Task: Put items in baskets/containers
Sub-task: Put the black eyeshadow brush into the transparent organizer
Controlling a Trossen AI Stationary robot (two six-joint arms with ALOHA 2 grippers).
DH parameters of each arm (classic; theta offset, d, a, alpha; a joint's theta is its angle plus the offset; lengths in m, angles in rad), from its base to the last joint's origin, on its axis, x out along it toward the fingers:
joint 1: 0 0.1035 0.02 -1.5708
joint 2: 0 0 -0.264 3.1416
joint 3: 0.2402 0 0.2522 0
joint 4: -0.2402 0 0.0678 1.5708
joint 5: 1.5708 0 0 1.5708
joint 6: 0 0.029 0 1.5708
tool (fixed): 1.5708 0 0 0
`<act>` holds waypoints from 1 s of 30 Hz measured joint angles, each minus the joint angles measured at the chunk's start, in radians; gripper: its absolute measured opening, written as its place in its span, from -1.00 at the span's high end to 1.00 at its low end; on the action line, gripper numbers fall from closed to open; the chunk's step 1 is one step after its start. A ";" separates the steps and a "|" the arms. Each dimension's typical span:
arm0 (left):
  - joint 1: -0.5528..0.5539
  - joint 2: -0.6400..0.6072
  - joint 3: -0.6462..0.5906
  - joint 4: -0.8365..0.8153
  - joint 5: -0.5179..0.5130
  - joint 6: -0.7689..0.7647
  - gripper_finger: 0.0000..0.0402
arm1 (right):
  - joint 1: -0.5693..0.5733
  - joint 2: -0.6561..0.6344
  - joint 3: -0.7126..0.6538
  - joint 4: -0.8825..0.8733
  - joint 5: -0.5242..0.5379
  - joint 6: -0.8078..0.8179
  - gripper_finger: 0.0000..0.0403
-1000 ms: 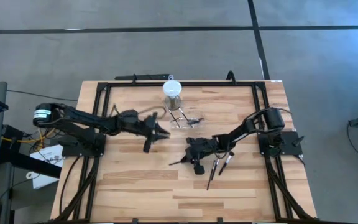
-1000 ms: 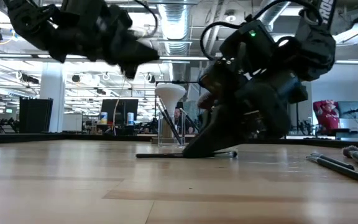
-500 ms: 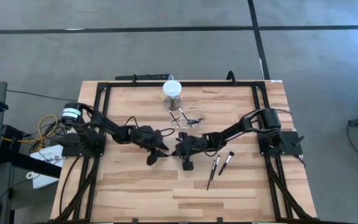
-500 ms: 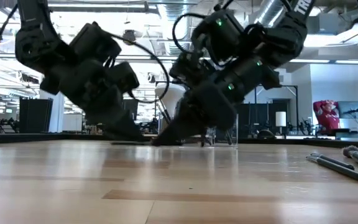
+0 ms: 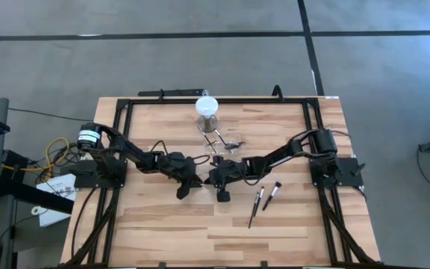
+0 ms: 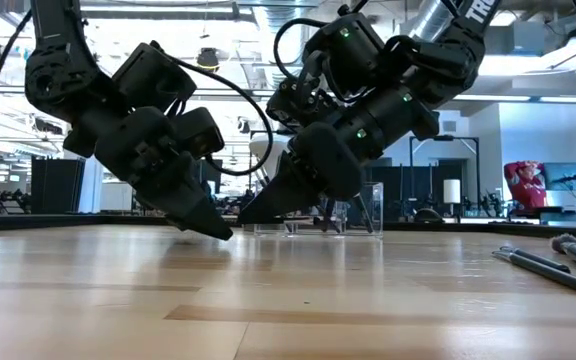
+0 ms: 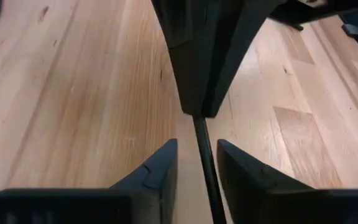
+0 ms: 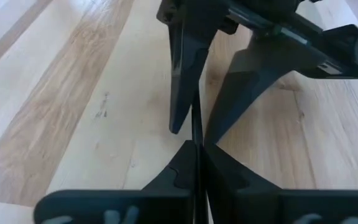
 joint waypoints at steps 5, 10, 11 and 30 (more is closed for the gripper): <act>0.001 -0.005 0.000 0.000 0.002 0.000 0.69 | 0.000 0.000 0.000 -0.002 0.000 0.000 0.95; 0.004 -0.005 0.000 -0.001 -0.001 -0.003 0.93 | 0.000 -0.001 0.000 -0.003 0.003 0.000 0.90; 0.008 -0.005 0.000 -0.001 0.000 -0.002 0.93 | 0.000 -0.001 0.000 -0.003 0.003 0.000 0.87; 0.126 -0.229 0.002 0.048 -0.002 0.094 0.92 | 0.051 -0.571 0.002 -0.461 0.331 -0.029 0.25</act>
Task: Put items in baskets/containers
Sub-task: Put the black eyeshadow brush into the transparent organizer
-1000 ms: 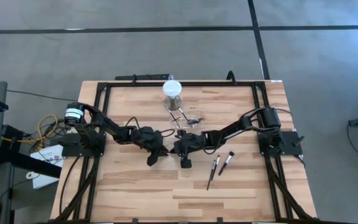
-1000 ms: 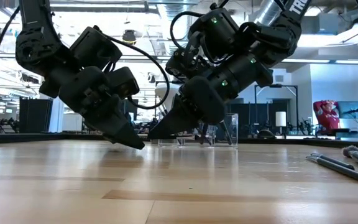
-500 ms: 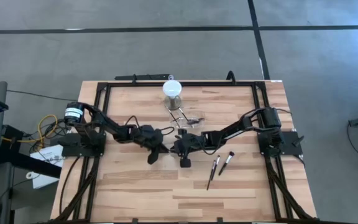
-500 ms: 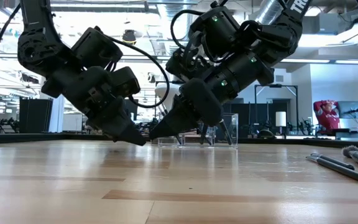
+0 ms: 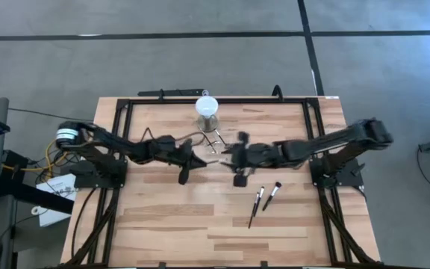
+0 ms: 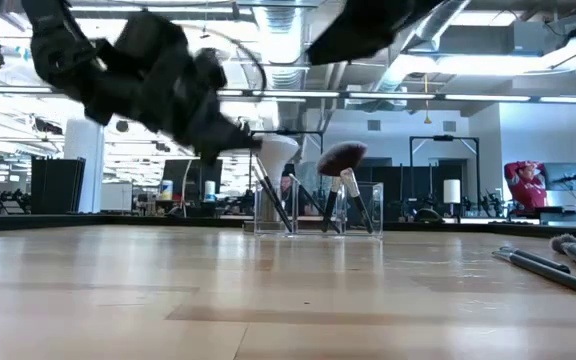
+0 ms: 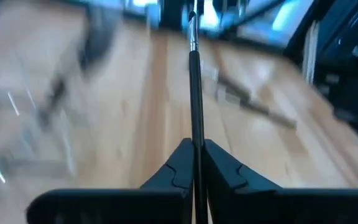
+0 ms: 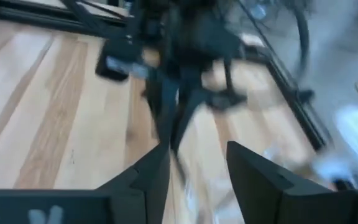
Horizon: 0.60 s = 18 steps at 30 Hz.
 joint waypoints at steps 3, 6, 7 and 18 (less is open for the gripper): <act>0.012 -0.104 0.000 0.004 -0.018 0.070 0.91 | 0.000 -0.089 -0.016 -0.128 0.006 0.135 0.21; 0.018 -0.193 0.001 0.007 0.003 0.143 0.91 | -0.010 -0.117 -0.089 -0.138 0.007 0.191 0.20; 0.020 -0.217 0.000 0.002 0.021 0.156 0.91 | -0.014 -0.111 -0.123 -0.110 0.010 0.182 0.20; 0.020 -0.235 0.000 -0.001 0.080 0.187 0.91 | -0.102 0.042 -0.203 0.544 -0.151 -0.016 0.20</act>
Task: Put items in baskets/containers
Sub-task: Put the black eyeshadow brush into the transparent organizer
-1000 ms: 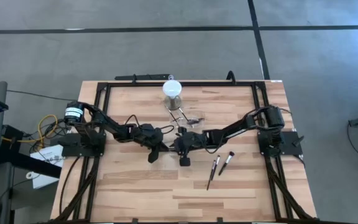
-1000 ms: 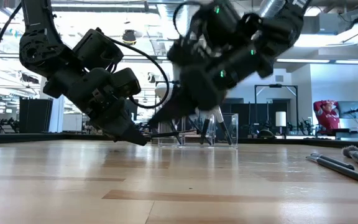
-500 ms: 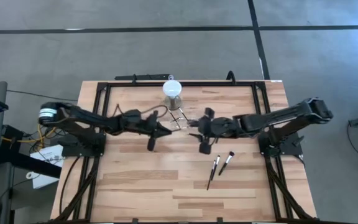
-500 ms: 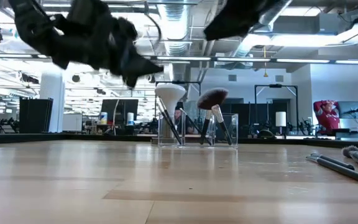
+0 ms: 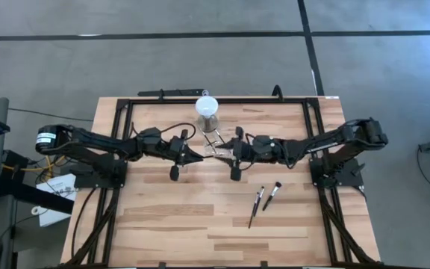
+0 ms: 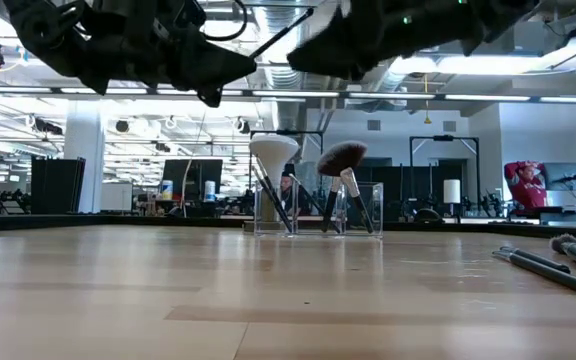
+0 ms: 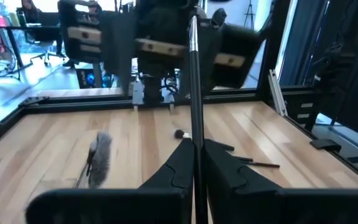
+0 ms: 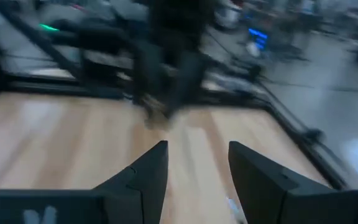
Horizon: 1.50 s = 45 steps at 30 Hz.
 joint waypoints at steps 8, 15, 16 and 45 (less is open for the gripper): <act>-0.005 0.036 0.000 0.001 0.000 -0.001 0.90 | 0.019 -0.003 0.003 0.055 -0.102 -0.035 0.20; -0.005 0.049 0.000 0.011 0.000 0.002 0.90 | 0.020 -0.003 0.003 0.044 -0.116 -0.059 0.30; -0.005 0.049 0.000 0.018 0.000 0.003 0.90 | 0.020 -0.002 0.003 0.028 -0.116 -0.060 0.34; -0.006 0.048 0.000 0.024 0.005 0.005 0.89 | 0.014 -0.002 0.003 0.051 -0.161 -0.060 0.81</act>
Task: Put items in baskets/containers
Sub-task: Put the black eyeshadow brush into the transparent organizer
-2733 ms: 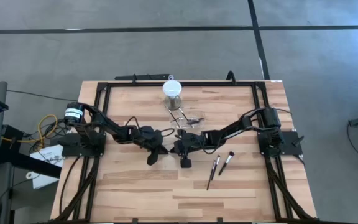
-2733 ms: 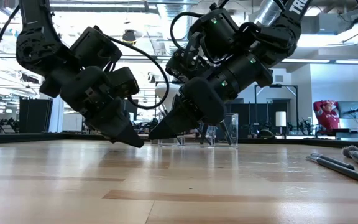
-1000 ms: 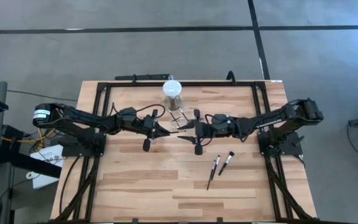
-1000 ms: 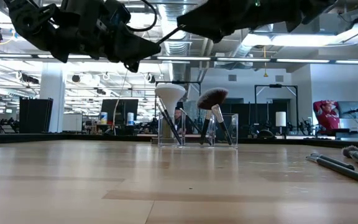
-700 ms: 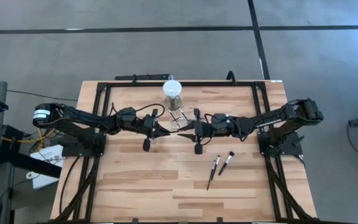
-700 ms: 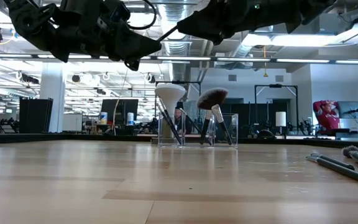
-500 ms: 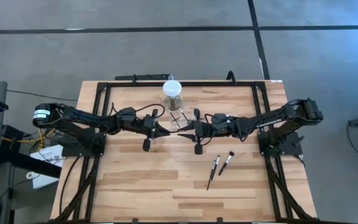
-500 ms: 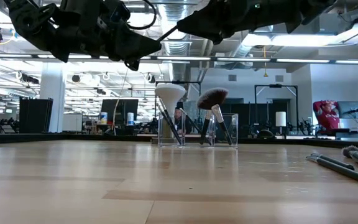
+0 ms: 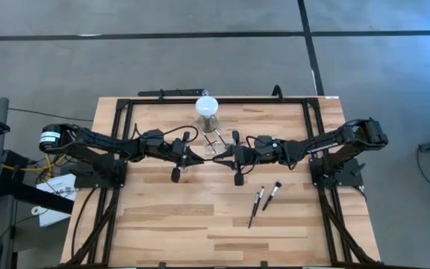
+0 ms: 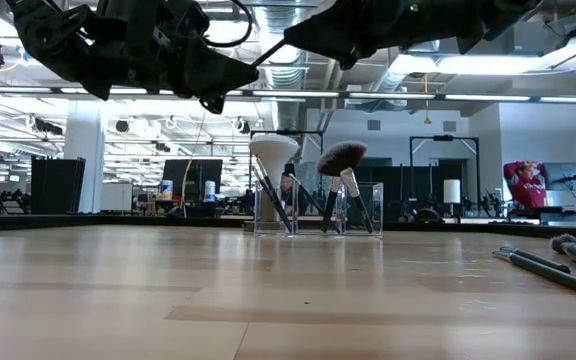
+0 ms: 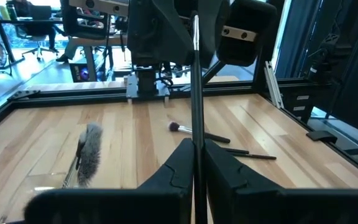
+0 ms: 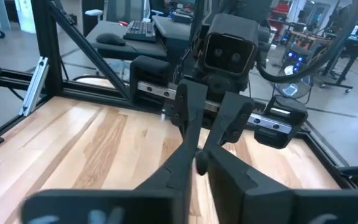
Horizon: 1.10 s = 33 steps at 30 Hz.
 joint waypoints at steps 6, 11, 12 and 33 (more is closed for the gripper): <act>0.000 0.000 0.000 -0.005 -0.003 -0.001 0.88 | -0.002 0.000 0.000 0.000 0.011 0.010 0.92; 0.001 0.000 0.000 -0.007 -0.035 0.000 0.82 | -0.001 0.000 0.000 -0.011 0.069 0.112 0.96; 0.001 0.000 0.000 -0.007 -0.044 0.000 0.80 | -0.001 0.000 0.000 -0.017 0.072 0.119 0.97; 0.003 0.000 -0.001 -0.010 -0.185 0.000 0.40 | 0.036 0.000 0.287 -0.897 0.705 0.442 0.95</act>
